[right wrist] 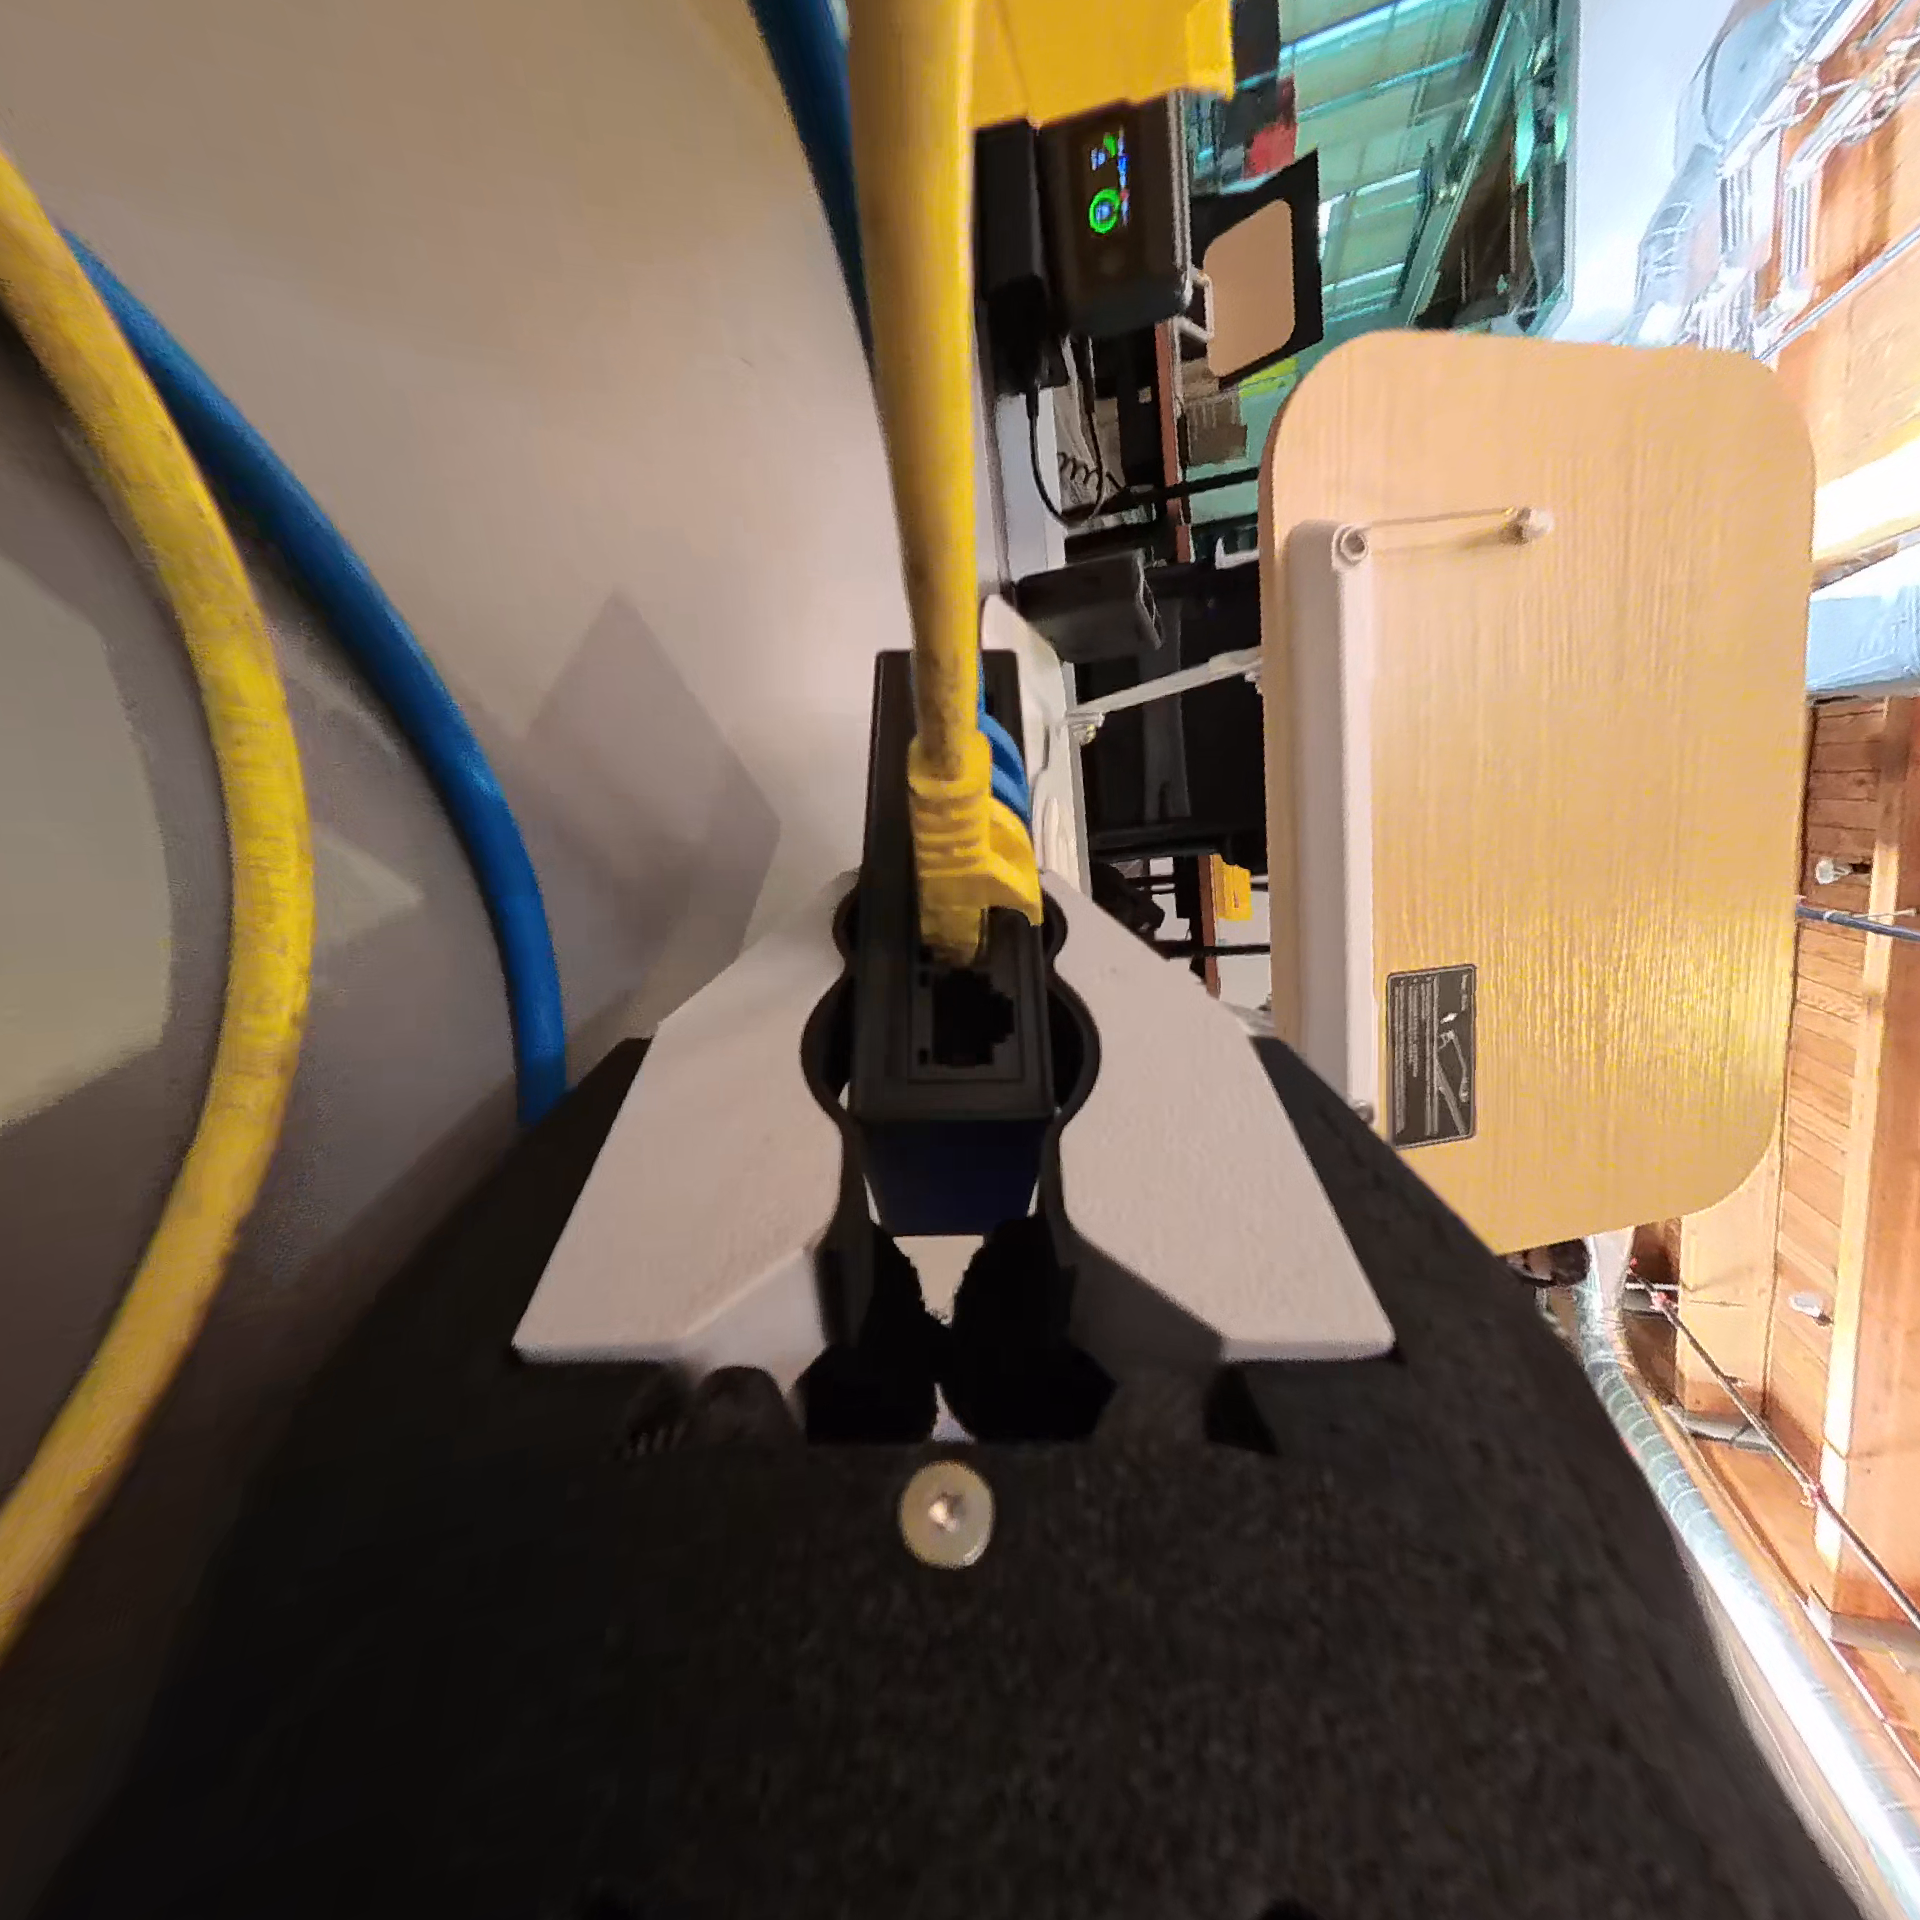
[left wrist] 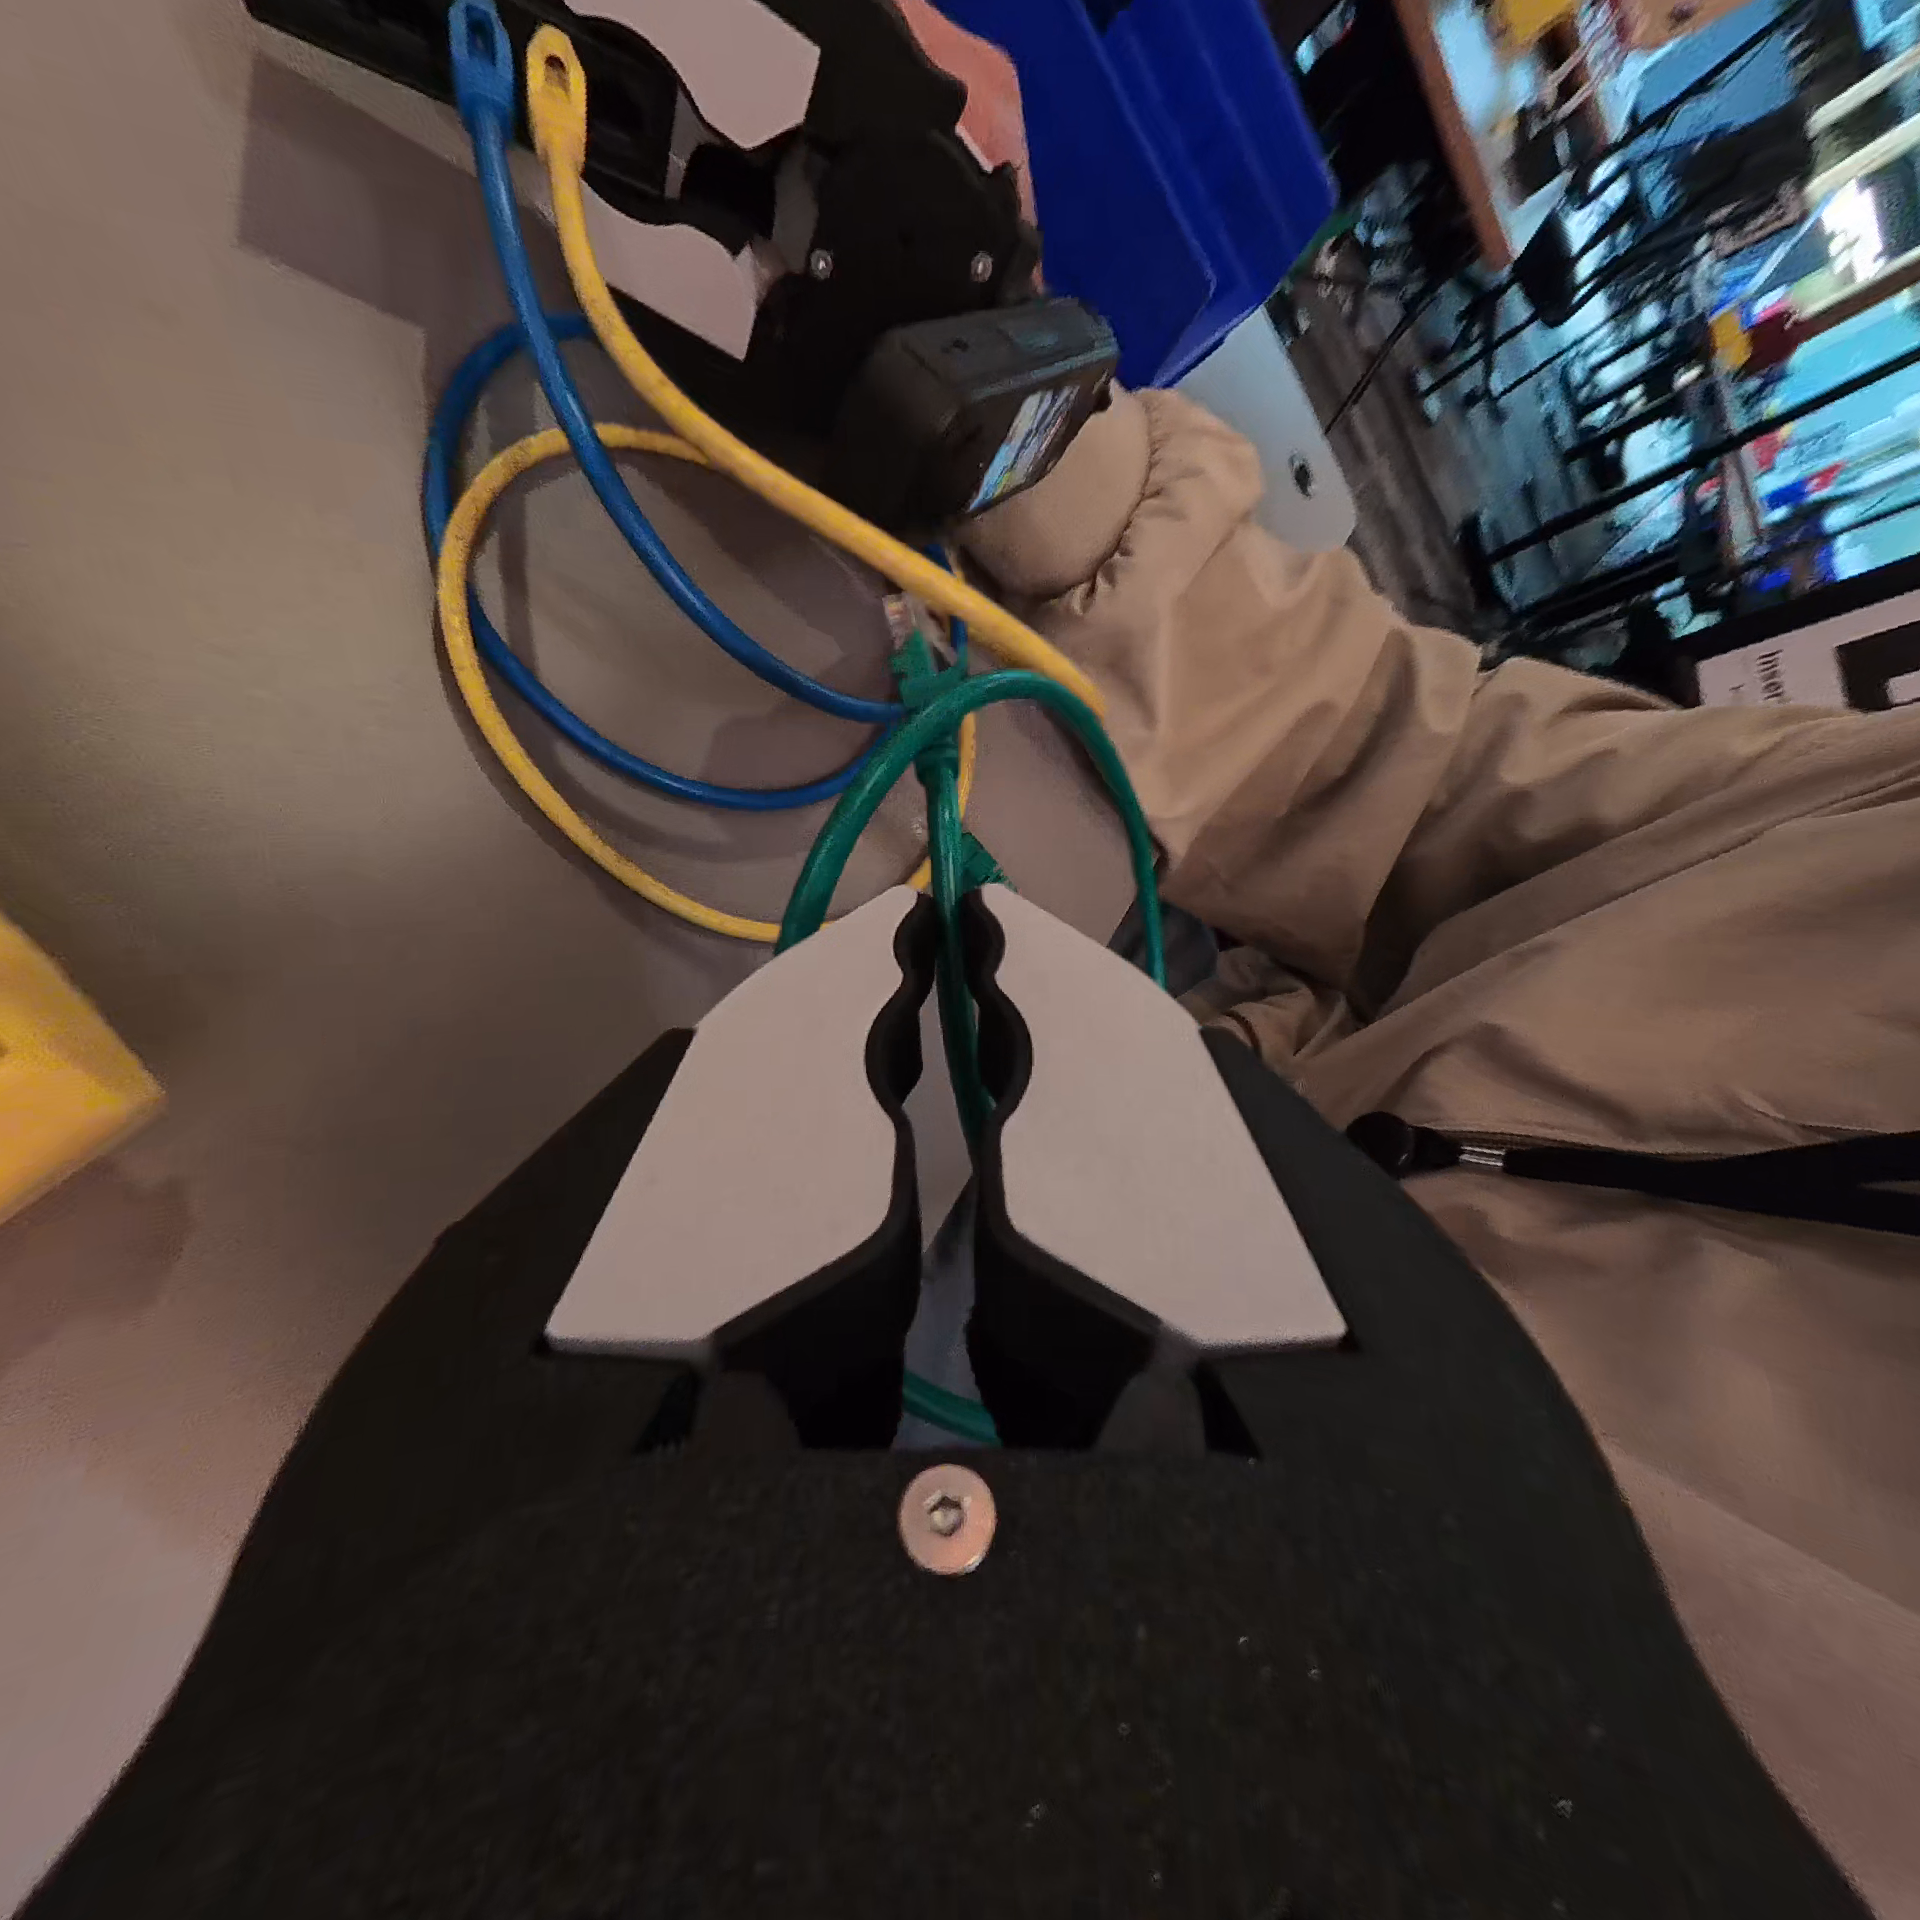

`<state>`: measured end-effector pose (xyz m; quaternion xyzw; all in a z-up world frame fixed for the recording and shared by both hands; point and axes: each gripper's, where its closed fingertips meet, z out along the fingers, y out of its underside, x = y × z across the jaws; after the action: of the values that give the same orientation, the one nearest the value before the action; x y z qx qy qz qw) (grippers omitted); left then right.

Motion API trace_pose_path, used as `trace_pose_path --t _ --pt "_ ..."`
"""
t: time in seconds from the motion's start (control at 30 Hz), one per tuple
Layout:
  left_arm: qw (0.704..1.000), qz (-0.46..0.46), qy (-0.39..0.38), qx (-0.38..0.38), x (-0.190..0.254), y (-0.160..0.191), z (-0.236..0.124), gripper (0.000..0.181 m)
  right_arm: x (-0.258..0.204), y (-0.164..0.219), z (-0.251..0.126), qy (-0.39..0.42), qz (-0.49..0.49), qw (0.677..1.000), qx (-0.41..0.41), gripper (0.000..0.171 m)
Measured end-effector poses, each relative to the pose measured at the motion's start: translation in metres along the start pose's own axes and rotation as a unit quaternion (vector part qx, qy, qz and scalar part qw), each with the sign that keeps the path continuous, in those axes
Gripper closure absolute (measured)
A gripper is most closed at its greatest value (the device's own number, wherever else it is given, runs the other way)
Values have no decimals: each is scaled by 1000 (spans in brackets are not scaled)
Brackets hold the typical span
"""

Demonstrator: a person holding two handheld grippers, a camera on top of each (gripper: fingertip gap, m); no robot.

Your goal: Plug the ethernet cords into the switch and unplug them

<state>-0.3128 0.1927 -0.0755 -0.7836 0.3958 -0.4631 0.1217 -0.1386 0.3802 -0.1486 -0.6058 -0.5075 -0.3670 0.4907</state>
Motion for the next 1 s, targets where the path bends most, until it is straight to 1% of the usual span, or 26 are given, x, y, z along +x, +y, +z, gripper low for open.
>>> trace_pose_path --t 0.03,0.1,0.13,0.23,0.3,0.37,0.43,0.5,0.57,0.6,0.7,0.8,0.9,0.97,1.0 --pt "1000 -4 -5 10 -3 -1 -4 177 -3 5 2 -9 0 1000 -11 143" --pt "998 -3 -57 15 -19 4 -10 176 -14 20 8 -37 -1 998 -46 143" --pt "997 -1 -80 16 -24 8 -12 177 -16 24 10 -39 -1 998 -53 143" --pt "986 -1 -165 10 -45 25 -13 176 -15 26 10 -53 32 996 -56 143" --pt "975 -1 -222 5 -61 41 -12 176 -15 27 9 -60 31 996 -60 143" --pt "977 -18 -212 14 -63 54 -4 176 -16 26 7 -65 33 996 -56 143" --pt "980 -25 -196 30 -63 62 2 177 -18 20 4 -87 44 994 -47 141" --pt "981 -32 -190 39 -63 69 3 177 -19 13 1 -118 63 990 -47 132" --pt "983 -26 -177 46 -60 69 2 177 -25 5 -6 -163 74 983 -49 124" --pt "984 -25 -172 48 -60 68 1 177 -28 3 -9 -182 74 979 -53 124" --pt "986 -31 -157 54 -59 69 -3 177 -29 0 -24 -206 57 975 -60 122" --pt "986 -45 -148 66 -62 69 -8 177 -22 -9 -52 -226 71 971 -46 116" --pt "987 -46 -136 77 -61 67 -12 177 -9 -37 -94 -255 136 957 11 117" --pt "988 -40 -125 80 -56 66 -14 177 -6 -74 -125 -297 204 930 76 119" --pt "989 -38 -119 82 -54 66 -15 177 -9 -99 -142 -329 245 904 117 119"
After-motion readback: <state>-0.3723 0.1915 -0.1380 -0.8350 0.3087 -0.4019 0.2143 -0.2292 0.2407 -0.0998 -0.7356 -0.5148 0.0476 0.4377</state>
